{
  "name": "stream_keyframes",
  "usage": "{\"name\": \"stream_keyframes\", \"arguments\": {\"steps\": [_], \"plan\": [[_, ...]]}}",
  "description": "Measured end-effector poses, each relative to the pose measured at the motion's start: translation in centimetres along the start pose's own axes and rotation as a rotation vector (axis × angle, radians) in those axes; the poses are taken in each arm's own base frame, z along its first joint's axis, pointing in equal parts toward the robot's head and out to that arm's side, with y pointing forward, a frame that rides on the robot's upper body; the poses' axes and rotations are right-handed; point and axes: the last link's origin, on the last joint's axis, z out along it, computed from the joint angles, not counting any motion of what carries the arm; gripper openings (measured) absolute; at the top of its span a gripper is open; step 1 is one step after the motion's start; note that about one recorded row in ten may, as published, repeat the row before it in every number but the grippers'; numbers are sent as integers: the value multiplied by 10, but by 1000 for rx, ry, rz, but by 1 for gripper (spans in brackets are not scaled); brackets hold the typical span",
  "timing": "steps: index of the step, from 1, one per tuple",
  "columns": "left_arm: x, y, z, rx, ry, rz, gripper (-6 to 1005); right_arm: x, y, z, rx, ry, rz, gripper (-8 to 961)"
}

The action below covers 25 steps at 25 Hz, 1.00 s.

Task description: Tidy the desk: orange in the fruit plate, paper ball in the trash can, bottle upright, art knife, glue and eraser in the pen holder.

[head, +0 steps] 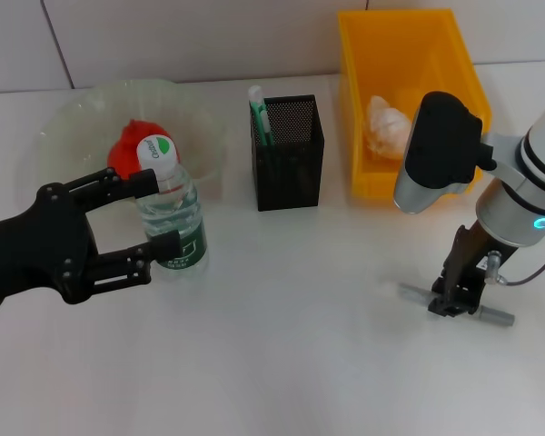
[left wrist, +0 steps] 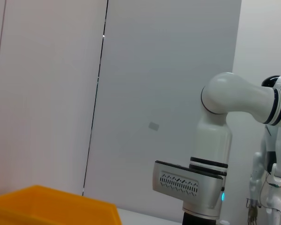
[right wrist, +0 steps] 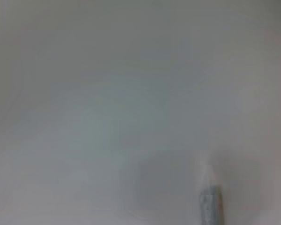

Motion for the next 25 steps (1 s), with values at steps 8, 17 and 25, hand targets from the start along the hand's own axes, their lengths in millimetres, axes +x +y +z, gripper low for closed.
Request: {"name": "stream_keyframes", "arguments": {"steps": [8, 17, 25], "plan": [[0, 0, 0, 0, 0, 0, 806, 0, 0, 1, -3, 4, 0, 216], [0, 0, 0, 0, 1, -1, 806, 0, 0, 1, -1, 3, 5, 142], [0, 1, 0, -1, 1, -2, 806, -1, -2, -5, 19, -19, 9, 137]]}}
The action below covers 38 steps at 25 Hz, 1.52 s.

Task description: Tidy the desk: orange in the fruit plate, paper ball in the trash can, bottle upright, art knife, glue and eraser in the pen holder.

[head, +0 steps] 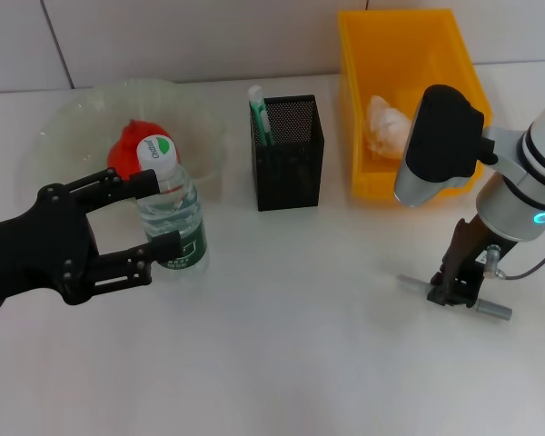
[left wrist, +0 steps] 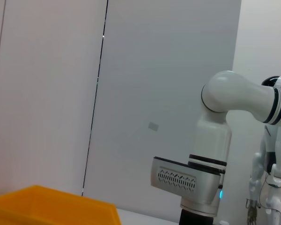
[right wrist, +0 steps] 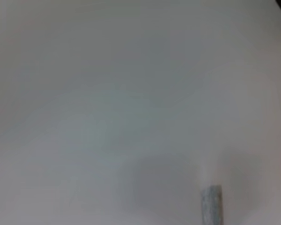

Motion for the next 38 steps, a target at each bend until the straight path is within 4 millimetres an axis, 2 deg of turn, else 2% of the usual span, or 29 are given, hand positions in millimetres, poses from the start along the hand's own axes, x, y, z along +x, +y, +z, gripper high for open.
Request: {"name": "stream_keyframes", "arguments": {"steps": [5, 13, 22, 29, 38], "plan": [[1, 0, 0, 0, -1, 3, 806, -1, -2, -6, 22, -24, 5, 135], [2, 0, 0, -1, 1, 9, 806, 1, -13, -27, 88, -110, 50, 132], [2, -1, 0, 0, 1, 10, 806, 0, -14, -40, 114, -206, 76, 130], [2, -1, -1, 4, 6, 8, 806, -1, -15, -62, 200, -352, 88, 129], [2, -1, -1, 7, 11, 7, 806, 1, -15, -74, 280, -511, 106, 128]]}}
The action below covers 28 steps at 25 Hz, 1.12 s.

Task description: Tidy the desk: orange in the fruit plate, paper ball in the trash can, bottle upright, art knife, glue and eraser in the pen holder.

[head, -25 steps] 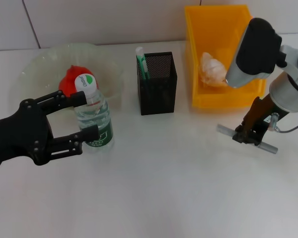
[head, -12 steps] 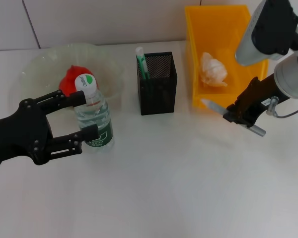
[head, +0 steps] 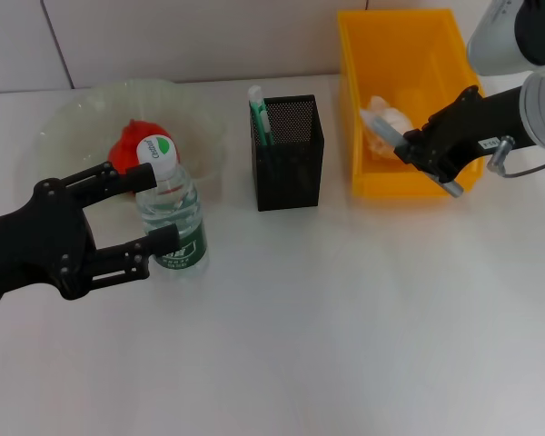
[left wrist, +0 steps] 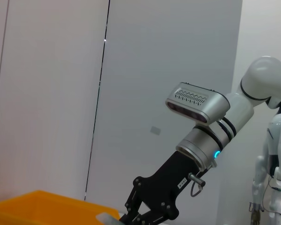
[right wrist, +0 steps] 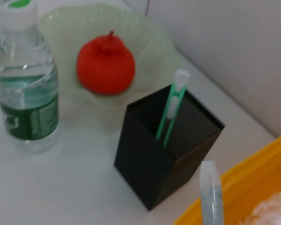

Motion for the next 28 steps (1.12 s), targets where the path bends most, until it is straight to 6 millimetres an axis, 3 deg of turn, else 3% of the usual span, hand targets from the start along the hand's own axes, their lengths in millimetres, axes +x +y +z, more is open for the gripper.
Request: {"name": "stream_keyframes", "arguments": {"steps": [9, 17, 21, 28], "plan": [[1, -1, 0, 3, 3, 1, 806, -9, -2, -7, 9, -162, 13, 127], [2, -2, 0, 6, 9, 4, 806, -13, -6, -28, -19, -401, 18, 126], [3, -2, 1, 9, 23, 9, 806, -4, -11, -40, -36, -542, 45, 126], [4, -2, 1, 11, 34, 15, 806, 16, -13, -43, -71, -644, 86, 127]]}}
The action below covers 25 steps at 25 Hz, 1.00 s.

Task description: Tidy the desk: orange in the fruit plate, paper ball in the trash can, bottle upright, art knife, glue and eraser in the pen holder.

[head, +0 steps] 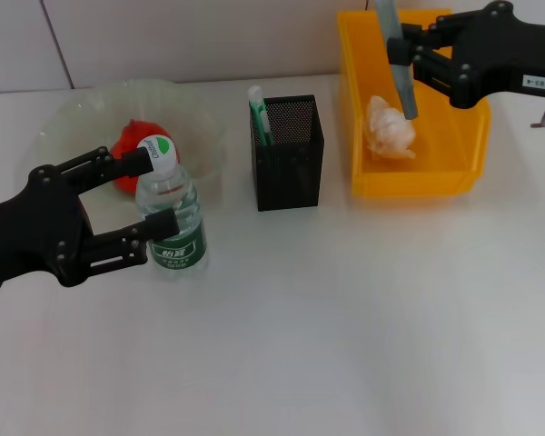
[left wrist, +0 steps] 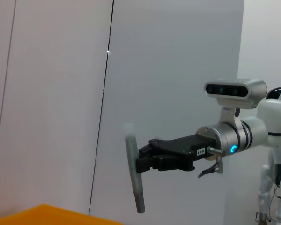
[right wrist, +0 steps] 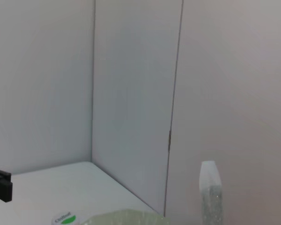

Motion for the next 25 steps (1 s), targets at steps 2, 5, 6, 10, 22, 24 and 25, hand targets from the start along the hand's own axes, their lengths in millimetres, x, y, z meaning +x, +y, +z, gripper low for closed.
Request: {"name": "stream_keyframes", "arguments": {"steps": [2, 5, 6, 10, 22, 24, 25], "plan": [[0, 0, 0, 0, 1, 0, 806, 7, -3, -4, 0, -24, 27, 126], [0, 0, 1, 0, 3, -2, 806, 16, -6, -9, -8, -63, 61, 126], [0, 0, 1, 0, 3, -2, 806, 19, -8, -10, -9, -75, 73, 126], [-1, 0, 1, 2, 5, -6, 806, 26, -15, -11, -13, -97, 113, 127], [-9, -3, 4, 24, 16, -39, 806, 27, -26, 11, -44, -100, 150, 124], [-9, -3, 4, 26, 18, -41, 806, 26, -28, 13, -38, -100, 152, 124], [-9, -3, 4, 26, 18, -41, 806, 26, -30, 15, -36, -100, 152, 124]]}}
